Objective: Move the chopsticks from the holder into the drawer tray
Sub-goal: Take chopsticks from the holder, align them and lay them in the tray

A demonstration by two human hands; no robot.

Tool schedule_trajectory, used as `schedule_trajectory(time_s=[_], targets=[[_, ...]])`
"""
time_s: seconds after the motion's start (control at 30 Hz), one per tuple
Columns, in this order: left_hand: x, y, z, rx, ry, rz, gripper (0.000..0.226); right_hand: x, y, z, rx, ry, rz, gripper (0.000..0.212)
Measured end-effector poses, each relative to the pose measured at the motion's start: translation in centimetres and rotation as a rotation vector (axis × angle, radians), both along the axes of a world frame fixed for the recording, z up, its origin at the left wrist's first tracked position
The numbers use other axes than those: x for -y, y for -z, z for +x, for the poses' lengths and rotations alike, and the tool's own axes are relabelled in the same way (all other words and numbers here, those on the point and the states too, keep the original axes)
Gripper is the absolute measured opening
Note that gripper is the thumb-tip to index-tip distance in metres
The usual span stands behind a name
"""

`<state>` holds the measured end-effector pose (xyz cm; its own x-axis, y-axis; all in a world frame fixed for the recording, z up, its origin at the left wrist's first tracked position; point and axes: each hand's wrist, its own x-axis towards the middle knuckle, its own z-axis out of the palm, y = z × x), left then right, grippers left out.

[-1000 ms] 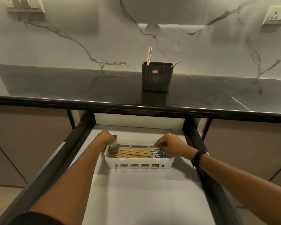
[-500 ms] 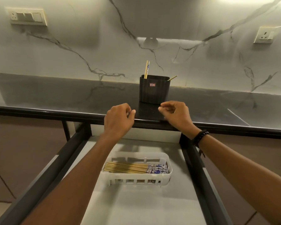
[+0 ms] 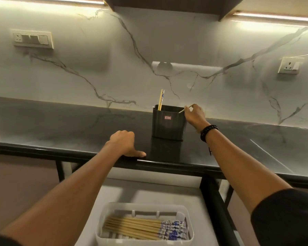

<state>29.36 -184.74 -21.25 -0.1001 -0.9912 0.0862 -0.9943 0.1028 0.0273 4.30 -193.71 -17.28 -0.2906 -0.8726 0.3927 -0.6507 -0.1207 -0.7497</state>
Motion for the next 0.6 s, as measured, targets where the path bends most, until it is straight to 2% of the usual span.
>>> schedule_trajectory(time_s=[0.13, 0.17, 0.23, 0.33, 0.47, 0.6], targets=[[1.0, -1.2, -0.3, 0.005, 0.036, 0.11, 0.064, 3.2, -2.5, 2.0, -0.019, -0.079, -0.054, 0.045], [1.3, -1.5, -0.4, 0.007, 0.041, 0.135, 0.066, 4.1, -3.2, 2.7, -0.038, -0.109, -0.054, 0.042], [1.8, -1.9, -0.7, 0.005, 0.048, 0.194, 0.062, 5.8, -4.1, 4.2, -0.11, -0.144, -0.048, 0.023], [2.6, -2.2, -0.8, 0.001, 0.057, 0.278, 0.056, 7.9, -4.9, 6.3, -0.159, -0.172, 0.011, 0.017], [3.4, -2.1, -1.1, 0.017, 0.073, 0.284, 0.053, 9.5, -4.9, 7.4, -0.007, -0.271, 0.235, 0.033], [3.7, -2.0, -1.2, 0.021, 0.096, 0.239, 0.054, 10.8, -3.9, 7.4, 0.126, -0.263, 0.265, 0.03]])
